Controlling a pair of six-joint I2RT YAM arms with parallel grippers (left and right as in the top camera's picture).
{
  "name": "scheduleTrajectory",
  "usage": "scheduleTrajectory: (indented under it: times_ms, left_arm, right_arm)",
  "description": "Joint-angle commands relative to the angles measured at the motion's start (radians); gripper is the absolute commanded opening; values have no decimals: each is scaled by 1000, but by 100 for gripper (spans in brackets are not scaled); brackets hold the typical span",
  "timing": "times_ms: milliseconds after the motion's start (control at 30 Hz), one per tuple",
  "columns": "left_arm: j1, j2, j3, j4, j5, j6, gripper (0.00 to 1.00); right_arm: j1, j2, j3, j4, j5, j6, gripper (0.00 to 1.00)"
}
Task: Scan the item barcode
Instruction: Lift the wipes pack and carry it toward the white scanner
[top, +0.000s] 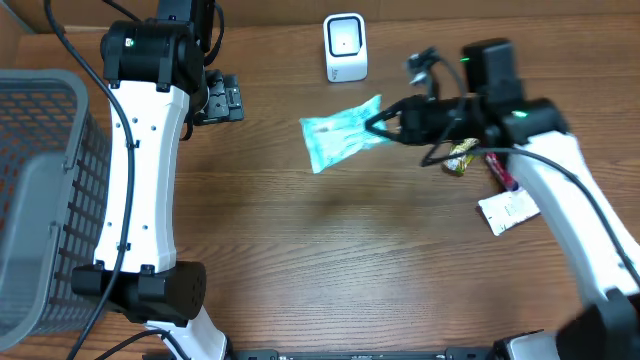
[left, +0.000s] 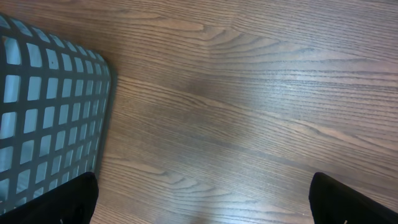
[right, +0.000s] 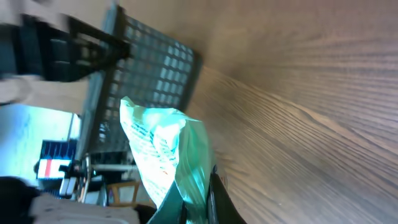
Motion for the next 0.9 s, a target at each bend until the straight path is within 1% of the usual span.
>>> scheduleTrajectory:
  times_ms: [0, 167, 367, 500, 567, 633, 667, 800, 867]
  left_arm:
    - [-2, 9, -3, 1, -3, -17, 100]
    - [-2, 9, -3, 1, -3, -17, 99]
    - [-2, 9, -3, 1, -3, -17, 99]
    - [-2, 9, -3, 1, -3, -17, 100]
    - [-2, 9, -3, 1, -3, -17, 99]
    - [-2, 9, -3, 1, -3, -17, 99]
    - [-2, 9, -3, 1, -3, -17, 100]
    - [-2, 9, -3, 1, -3, -17, 99]
    - [-2, 9, -3, 1, -3, -17, 100]
  right_arm:
    - [-43, -80, 10, -25, -23, 34, 4]
    - [-85, -145, 10, -57, -15, 34, 4]
    - [-92, -154, 10, -67, -6, 34, 4]
    - [-92, -154, 10, -66, 29, 36, 4]
    - [-92, -154, 12, -66, 82, 64, 4]
    - [-87, -154, 31, -68, 163, 76, 4]
    - [-80, -154, 50, -80, 233, 79, 4]
    - [-17, -132, 183, -166, 586, 78, 4]
    - [42, -99, 275, -201, 775, 50, 4]
